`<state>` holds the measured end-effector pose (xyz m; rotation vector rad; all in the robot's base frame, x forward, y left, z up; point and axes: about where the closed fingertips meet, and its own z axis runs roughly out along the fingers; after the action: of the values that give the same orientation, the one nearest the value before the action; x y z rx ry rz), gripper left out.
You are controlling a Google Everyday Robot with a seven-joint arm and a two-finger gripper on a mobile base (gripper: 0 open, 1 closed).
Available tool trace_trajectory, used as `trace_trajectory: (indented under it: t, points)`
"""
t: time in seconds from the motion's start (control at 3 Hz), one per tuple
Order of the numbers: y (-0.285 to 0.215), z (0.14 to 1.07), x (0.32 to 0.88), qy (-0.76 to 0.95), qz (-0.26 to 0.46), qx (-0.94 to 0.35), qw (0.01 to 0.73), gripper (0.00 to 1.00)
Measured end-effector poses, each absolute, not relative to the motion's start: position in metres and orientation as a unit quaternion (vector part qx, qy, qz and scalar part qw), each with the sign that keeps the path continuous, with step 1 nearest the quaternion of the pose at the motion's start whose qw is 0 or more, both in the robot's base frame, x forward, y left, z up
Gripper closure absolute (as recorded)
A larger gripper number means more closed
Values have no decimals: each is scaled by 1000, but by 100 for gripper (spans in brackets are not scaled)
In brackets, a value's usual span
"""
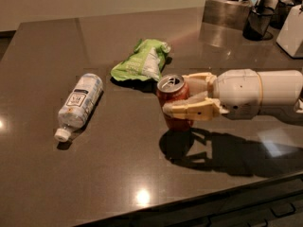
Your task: Place coke can upright
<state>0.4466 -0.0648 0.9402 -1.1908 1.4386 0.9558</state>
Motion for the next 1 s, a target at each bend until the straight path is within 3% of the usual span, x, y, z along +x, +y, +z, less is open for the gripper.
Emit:
trace_trajectory:
  t: [1.0]
  points:
    - [-81,921,455,602,406,-397,561,100]
